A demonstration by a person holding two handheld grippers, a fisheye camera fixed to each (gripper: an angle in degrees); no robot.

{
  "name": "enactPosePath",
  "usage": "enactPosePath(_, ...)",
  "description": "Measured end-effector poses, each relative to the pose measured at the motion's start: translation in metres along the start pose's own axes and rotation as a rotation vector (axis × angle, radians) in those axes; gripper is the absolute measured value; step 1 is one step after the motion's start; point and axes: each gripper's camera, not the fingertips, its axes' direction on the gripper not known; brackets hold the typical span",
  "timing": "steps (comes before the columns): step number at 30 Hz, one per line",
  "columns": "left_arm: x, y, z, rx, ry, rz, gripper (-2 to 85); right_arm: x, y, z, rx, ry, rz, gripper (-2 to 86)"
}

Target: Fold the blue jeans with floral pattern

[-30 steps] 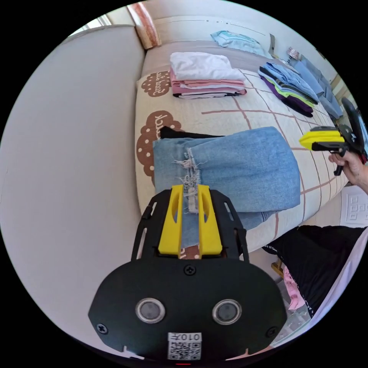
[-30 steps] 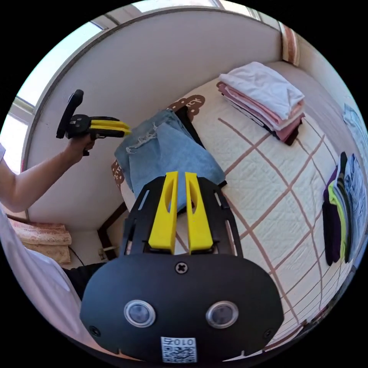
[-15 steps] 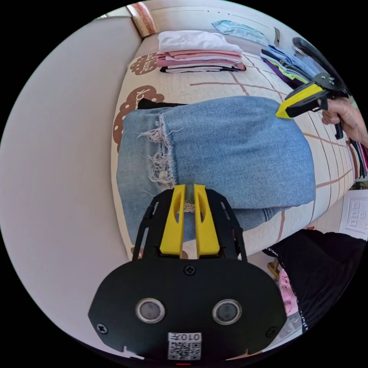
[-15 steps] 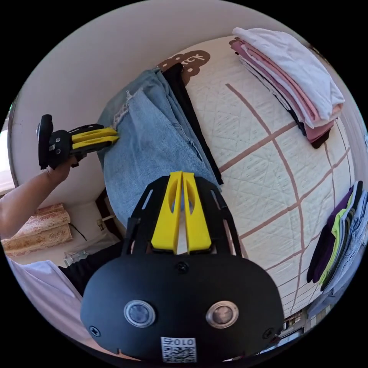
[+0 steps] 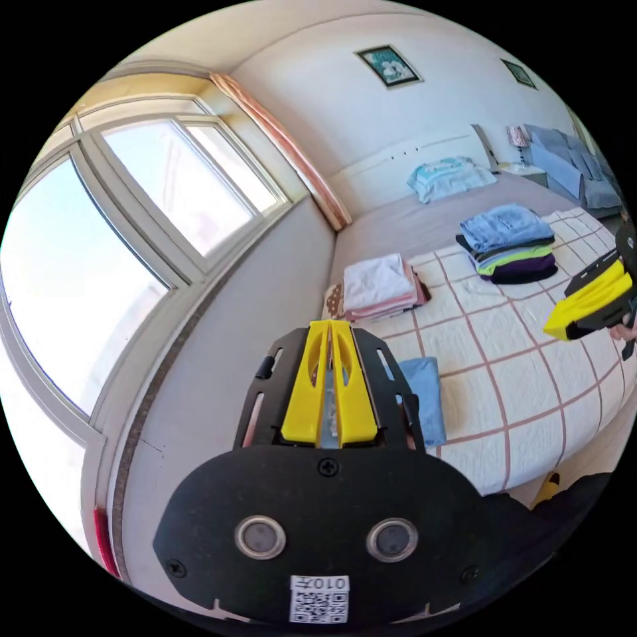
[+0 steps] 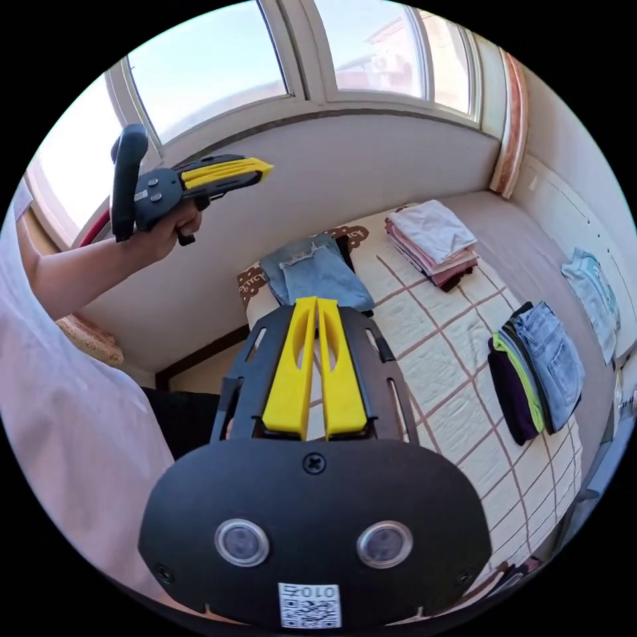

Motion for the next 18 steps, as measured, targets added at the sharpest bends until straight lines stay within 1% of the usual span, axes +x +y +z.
enactPosePath(1, 0.011, -0.008, -0.034, 0.052, 0.047, 0.015, -0.1, -0.007, 0.027, -0.028, 0.048, 0.009, 0.021, 2.5)
enactPosePath(2, 0.016, -0.012, -0.05, 0.068, 0.083, 0.016, -0.1, -0.013, 0.054, -0.056, 0.095, 0.028, 0.029, 2.6)
enactPosePath(4, 0.036, -0.025, -0.109, 0.116, 0.226, -0.062, 0.4, -0.023, 0.095, -0.098, 0.148, 0.09, 0.029, 2.7)
enactPosePath(6, 0.051, -0.032, -0.151, 0.167, 0.343, -0.139, 1.1, -0.034, 0.138, -0.14, 0.202, 0.171, 0.015, 2.9)
enactPosePath(7, 0.062, -0.036, -0.178, 0.209, 0.404, -0.2, 1.9, -0.041, 0.168, -0.167, 0.24, 0.241, 0.014, 3.2)
enactPosePath(10, 0.1, -0.048, -0.243, 0.3, 0.478, -0.269, 4.3, -0.059, 0.235, -0.226, 0.33, 0.424, 0.025, 5.2)
enactPosePath(11, 0.109, -0.052, -0.256, 0.31, 0.482, -0.263, 4.5, -0.064, 0.259, -0.245, 0.357, 0.468, 0.045, 6.5)
enactPosePath(13, 0.146, -0.063, -0.303, 0.398, 0.532, -0.174, 3.5, -0.069, 0.288, -0.27, 0.37, 0.49, 0.095, 7.7)
enactPosePath(16, 0.185, -0.08, -0.348, 0.44, 0.569, -0.116, 2.1, -0.074, 0.329, -0.304, 0.387, 0.48, 0.164, 8.2)
enactPosePath(18, 0.201, -0.093, -0.366, 0.448, 0.606, -0.123, 0.9, -0.075, 0.347, -0.319, 0.379, 0.48, 0.203, 8.4)
